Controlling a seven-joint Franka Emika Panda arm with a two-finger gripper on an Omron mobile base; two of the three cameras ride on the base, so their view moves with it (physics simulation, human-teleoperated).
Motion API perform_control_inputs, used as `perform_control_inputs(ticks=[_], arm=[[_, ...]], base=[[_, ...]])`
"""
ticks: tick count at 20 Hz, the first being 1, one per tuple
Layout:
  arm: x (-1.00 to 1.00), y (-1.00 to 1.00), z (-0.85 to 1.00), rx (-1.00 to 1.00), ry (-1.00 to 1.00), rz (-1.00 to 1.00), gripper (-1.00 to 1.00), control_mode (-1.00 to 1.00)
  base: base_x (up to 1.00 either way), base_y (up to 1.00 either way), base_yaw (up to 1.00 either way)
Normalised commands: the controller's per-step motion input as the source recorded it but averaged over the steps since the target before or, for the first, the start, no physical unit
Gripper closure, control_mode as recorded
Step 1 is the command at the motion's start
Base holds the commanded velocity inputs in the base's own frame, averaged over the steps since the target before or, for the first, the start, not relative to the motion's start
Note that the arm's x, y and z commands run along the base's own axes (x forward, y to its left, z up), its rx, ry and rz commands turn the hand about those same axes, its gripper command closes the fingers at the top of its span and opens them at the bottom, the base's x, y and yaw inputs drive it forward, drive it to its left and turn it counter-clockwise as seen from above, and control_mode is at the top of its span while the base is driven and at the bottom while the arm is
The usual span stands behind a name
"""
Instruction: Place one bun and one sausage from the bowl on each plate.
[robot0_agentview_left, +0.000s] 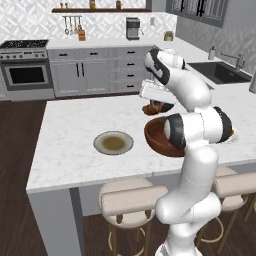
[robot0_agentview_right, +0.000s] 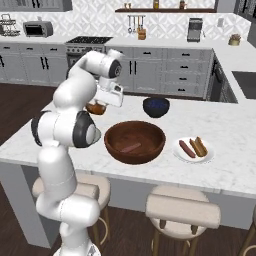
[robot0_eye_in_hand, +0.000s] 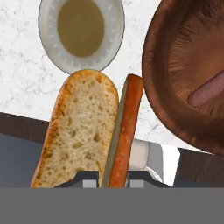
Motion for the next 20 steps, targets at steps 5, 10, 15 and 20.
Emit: perform_control_inputs(ticks=[5,10,15,20], arm=[[-0.17,1.0,-0.07,-0.09,-0.16,-0.11,1.0,-1.0],[0.53,0.93,-0.86,-0.11,-0.28,-0.18,1.0,-1.0],[1.0,0.25,-0.6,-0.07,0.15,-0.05,1.0,-1.0],[0.75,0.04,-0.68,-0.04,0.19,0.0,1.0,-1.0]], base=[[0.0,0.0,0.0],[0.0,0.0,0.0],[0.0,0.0,0.0],[0.0,0.0,0.0]])
